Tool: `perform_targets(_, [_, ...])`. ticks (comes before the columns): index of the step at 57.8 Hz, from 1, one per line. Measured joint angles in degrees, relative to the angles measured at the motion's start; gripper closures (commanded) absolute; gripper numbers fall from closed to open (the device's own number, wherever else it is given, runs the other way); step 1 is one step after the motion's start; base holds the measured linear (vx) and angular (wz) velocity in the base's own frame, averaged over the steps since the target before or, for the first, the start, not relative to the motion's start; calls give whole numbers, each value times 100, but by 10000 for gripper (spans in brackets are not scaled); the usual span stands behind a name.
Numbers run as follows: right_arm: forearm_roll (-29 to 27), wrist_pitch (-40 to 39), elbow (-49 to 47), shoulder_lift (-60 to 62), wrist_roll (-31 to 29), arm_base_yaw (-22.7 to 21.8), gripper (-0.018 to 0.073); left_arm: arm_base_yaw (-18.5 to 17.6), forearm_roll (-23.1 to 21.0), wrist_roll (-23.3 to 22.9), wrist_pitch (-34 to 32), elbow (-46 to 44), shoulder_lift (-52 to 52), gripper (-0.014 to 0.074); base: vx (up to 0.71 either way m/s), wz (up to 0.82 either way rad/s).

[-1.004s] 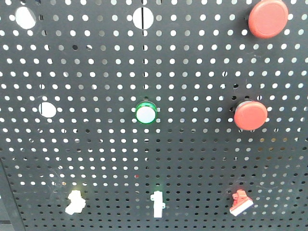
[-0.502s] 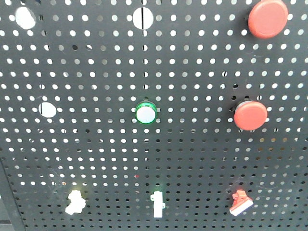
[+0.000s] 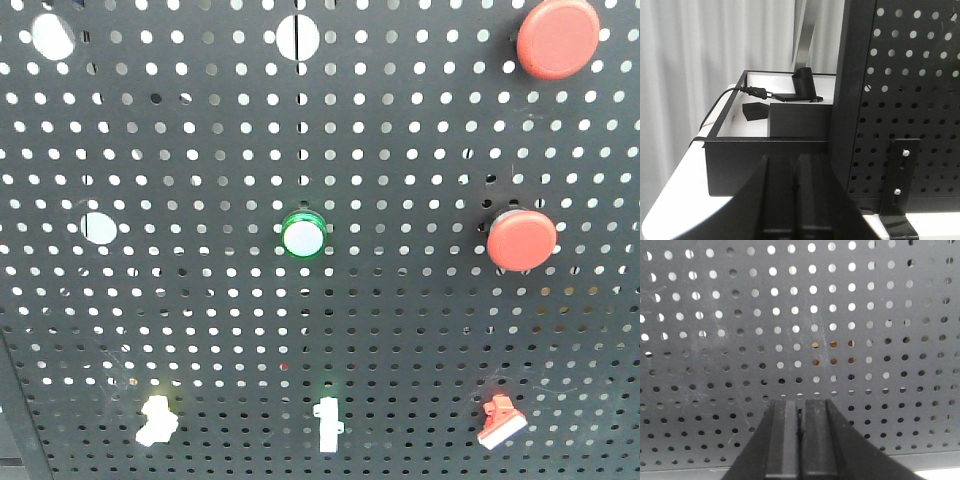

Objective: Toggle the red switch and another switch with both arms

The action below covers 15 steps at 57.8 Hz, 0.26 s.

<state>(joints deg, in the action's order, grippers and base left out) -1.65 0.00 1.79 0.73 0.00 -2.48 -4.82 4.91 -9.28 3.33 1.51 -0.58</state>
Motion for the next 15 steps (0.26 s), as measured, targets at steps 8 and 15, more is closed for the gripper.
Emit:
perform_targets(8, [0,0,0,0,0,0,565,0,0,0,0,0,0,594,0,0])
perform_targets(15, [0,0,0,0,0,0,565,0,0,0,0,0,0,594,0,0])
